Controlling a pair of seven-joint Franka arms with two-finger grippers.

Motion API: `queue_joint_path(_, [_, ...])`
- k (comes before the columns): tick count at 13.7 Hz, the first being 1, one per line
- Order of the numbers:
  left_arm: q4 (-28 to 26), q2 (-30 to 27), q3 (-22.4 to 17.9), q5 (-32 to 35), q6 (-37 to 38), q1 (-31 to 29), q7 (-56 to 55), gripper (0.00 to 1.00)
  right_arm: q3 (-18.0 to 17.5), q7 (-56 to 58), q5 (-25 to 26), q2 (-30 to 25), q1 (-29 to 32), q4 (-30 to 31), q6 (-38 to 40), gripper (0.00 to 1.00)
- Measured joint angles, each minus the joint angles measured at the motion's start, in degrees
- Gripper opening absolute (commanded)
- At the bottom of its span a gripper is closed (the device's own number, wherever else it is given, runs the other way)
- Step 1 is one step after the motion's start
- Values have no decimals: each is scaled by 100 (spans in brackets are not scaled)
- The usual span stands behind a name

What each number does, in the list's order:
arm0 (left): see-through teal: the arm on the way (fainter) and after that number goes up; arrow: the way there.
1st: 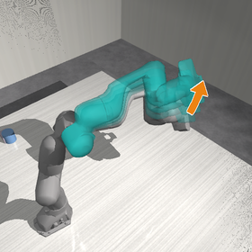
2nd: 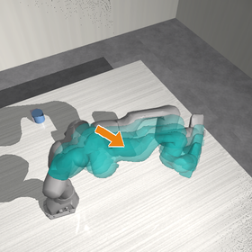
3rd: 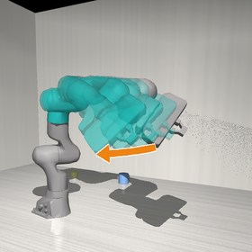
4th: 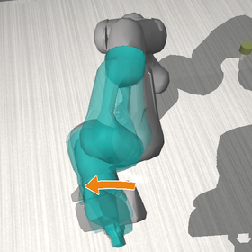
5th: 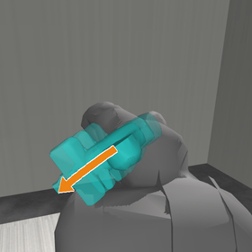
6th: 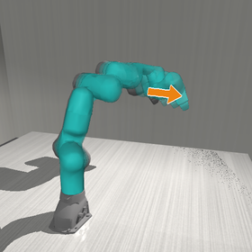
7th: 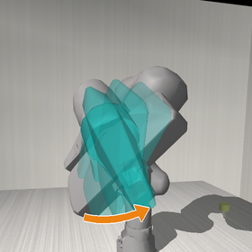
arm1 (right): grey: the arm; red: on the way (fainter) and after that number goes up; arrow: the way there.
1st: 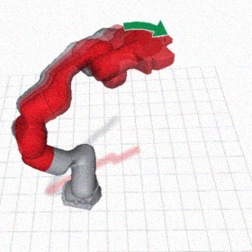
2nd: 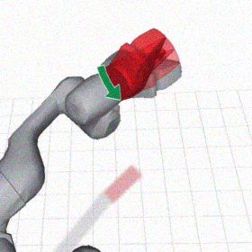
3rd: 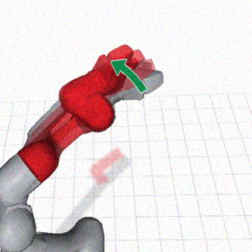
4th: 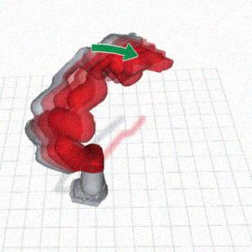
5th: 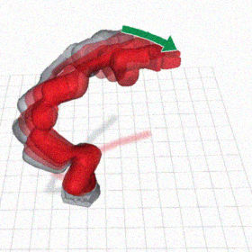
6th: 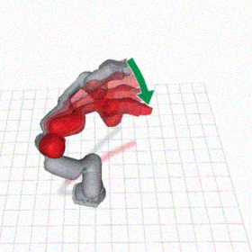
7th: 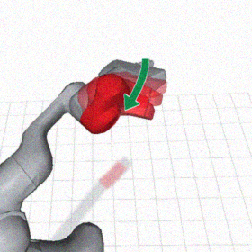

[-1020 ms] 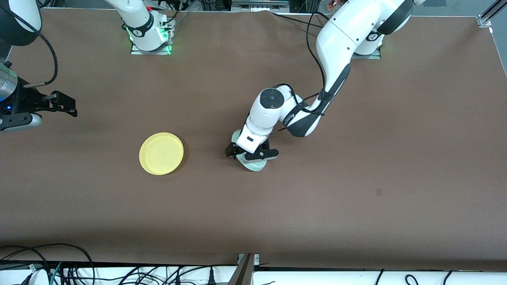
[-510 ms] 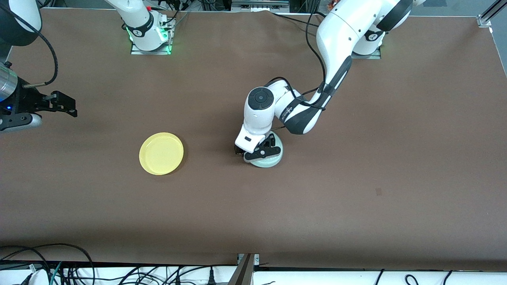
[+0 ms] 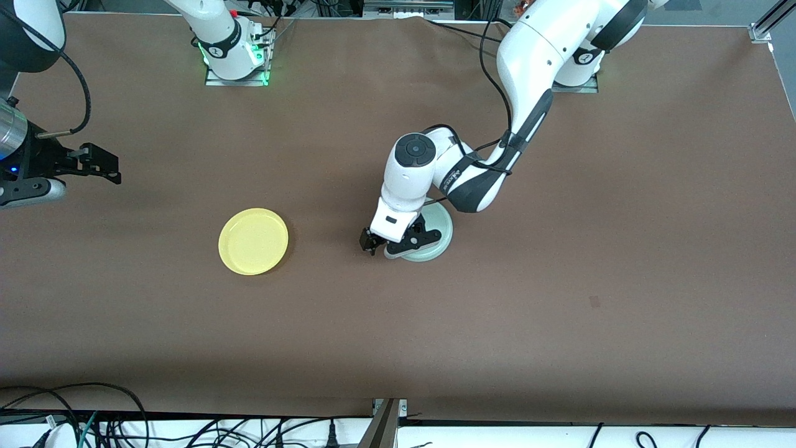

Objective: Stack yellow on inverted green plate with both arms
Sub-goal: 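Flip the green plate over and lower it face down with the left gripper, then release the green plate and withdraw the left gripper while the right gripper reaches out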

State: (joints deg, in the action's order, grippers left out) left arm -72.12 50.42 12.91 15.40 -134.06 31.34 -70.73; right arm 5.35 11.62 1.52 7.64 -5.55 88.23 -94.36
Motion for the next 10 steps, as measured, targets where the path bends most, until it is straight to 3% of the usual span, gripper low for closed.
queue_joint_path(6, [635,-359,-27,-5,1924,-862,1909,100,0,0,-49,2,0,0,-92,100])
queue_joint_path(10, [827,-443,-29,-9,2374,-1687,3322,100,-8,0,-411,71,-9,24,-137,100])
